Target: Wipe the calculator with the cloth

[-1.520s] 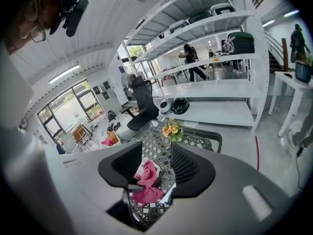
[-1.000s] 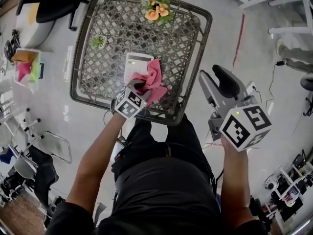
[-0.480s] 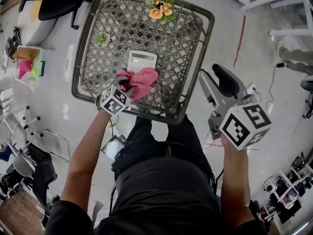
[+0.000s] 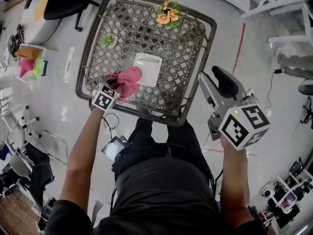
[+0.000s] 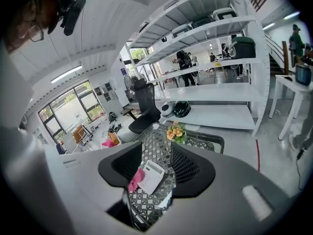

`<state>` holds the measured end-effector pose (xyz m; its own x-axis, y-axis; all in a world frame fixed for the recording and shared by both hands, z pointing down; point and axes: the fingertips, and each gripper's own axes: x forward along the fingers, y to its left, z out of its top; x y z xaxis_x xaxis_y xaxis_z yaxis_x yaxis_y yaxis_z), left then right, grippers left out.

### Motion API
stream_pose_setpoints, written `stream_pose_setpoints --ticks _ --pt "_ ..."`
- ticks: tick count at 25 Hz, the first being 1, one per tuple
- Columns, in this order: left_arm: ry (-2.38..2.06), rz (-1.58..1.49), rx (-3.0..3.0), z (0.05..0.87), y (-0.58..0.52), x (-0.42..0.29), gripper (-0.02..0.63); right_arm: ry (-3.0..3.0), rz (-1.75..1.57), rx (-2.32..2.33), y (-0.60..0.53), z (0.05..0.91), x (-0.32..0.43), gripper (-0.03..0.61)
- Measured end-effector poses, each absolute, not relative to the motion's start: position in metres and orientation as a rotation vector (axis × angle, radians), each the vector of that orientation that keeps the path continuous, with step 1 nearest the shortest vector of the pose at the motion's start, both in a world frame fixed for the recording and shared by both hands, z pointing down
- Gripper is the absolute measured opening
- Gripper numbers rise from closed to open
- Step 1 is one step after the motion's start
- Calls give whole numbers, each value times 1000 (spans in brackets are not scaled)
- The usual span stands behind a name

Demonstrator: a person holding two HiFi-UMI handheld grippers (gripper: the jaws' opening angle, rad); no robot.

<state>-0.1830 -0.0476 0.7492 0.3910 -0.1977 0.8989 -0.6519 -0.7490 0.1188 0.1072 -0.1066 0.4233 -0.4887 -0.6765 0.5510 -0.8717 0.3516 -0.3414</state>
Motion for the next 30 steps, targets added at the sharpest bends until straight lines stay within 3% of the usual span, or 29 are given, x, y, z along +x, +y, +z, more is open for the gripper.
stream_pose_setpoints --ticks 12,18,30 --pt "-836 1089 2140 711 -65 -227 198 -2366 802 1366 -107 383 78 181" --pt "-774 1009 2258 656 -69 -222 224 -2416 745 1385 -110 351 66 183" --pt "-1107 714 2469 492 -98 -259 258 -2522 620 1465 -103 282 56 181"
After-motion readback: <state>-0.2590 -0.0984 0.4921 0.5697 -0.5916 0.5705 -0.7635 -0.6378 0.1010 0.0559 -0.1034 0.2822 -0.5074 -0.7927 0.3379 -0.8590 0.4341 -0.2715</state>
